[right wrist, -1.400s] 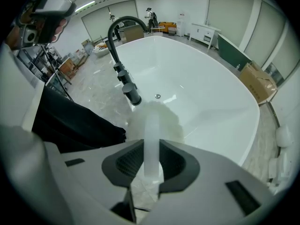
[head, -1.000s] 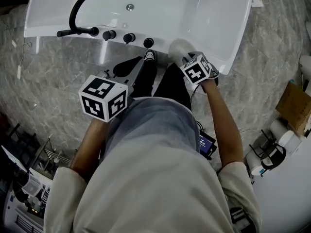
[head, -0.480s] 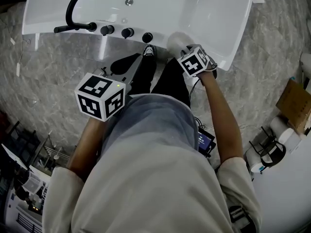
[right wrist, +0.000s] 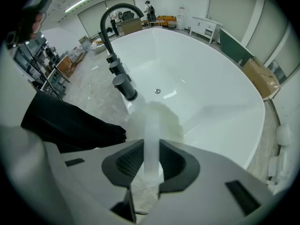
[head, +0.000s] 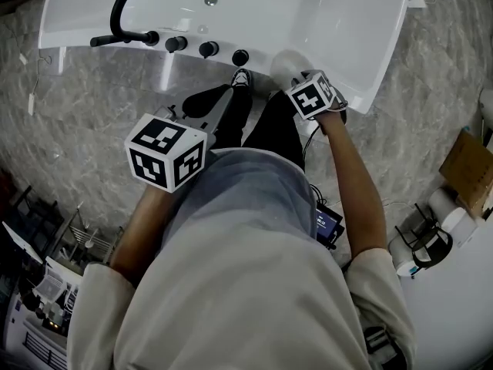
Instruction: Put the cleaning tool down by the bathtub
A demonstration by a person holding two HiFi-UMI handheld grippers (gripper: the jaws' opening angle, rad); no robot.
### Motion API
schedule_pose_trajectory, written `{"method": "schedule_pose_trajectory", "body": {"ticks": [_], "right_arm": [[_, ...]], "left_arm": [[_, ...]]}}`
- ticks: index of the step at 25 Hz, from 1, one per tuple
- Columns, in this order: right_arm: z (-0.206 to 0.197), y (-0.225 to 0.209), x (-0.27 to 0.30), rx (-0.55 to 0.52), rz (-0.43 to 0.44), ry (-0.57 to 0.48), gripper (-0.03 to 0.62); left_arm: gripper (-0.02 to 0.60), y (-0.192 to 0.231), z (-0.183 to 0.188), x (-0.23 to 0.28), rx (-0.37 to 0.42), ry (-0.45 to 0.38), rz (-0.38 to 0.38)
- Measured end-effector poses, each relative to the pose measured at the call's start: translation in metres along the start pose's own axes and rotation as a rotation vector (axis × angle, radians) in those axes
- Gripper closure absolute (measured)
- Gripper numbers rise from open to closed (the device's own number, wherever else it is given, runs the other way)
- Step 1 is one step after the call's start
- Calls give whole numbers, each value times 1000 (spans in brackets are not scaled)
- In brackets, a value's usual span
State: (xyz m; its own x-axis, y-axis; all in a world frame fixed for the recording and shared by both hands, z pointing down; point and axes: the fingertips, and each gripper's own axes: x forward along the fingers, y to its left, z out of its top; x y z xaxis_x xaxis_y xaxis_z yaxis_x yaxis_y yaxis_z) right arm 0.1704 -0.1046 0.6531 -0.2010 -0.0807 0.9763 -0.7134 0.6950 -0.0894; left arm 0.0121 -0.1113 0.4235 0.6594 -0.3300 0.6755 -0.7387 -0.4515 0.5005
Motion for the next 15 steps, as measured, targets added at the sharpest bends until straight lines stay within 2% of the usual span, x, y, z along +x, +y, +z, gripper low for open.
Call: {"method": "schedule_pose_trajectory", "body": {"ticks": [15], "right_arm": [[5, 3, 8, 15, 11, 19, 514]], "left_arm": [[577, 3, 2, 3, 7, 16, -3]]}}
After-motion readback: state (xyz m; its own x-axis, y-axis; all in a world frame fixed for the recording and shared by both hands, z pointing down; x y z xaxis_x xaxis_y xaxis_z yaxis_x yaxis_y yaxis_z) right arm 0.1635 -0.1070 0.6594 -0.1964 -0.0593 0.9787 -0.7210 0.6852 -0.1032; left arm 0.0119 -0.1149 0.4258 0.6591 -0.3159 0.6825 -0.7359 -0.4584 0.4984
